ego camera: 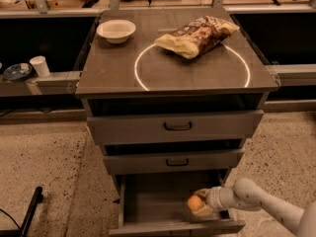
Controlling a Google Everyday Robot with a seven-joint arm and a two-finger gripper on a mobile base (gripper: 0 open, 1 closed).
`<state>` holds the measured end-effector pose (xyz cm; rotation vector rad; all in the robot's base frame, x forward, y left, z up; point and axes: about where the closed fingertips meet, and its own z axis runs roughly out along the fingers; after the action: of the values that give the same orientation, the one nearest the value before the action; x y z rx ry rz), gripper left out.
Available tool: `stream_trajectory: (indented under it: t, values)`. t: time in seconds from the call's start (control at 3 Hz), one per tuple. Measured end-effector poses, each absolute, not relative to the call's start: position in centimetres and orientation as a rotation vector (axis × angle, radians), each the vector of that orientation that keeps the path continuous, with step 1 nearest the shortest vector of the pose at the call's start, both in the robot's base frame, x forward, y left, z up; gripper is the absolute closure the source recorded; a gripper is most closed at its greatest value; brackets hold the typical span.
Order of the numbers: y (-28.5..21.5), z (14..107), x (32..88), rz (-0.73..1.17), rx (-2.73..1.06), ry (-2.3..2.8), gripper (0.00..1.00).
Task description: Place orange into bottom drawer
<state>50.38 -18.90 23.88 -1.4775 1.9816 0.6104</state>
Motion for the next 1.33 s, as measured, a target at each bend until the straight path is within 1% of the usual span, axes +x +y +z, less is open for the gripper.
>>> stream_trajectory:
  t: [0.33,0.67,1.0,1.33]
  values:
    - [-16.4,21.5,51.9,0.636,-1.441,1.952,1.0]
    - [-13.7,18.7,52.8,0.635,-1.416,1.958,0.77]
    - [-12.4,17.5,53.0,0.624,-1.411,1.965,0.54]
    - [-11.4,16.4,53.2,0.656,-1.381,1.984,0.23]
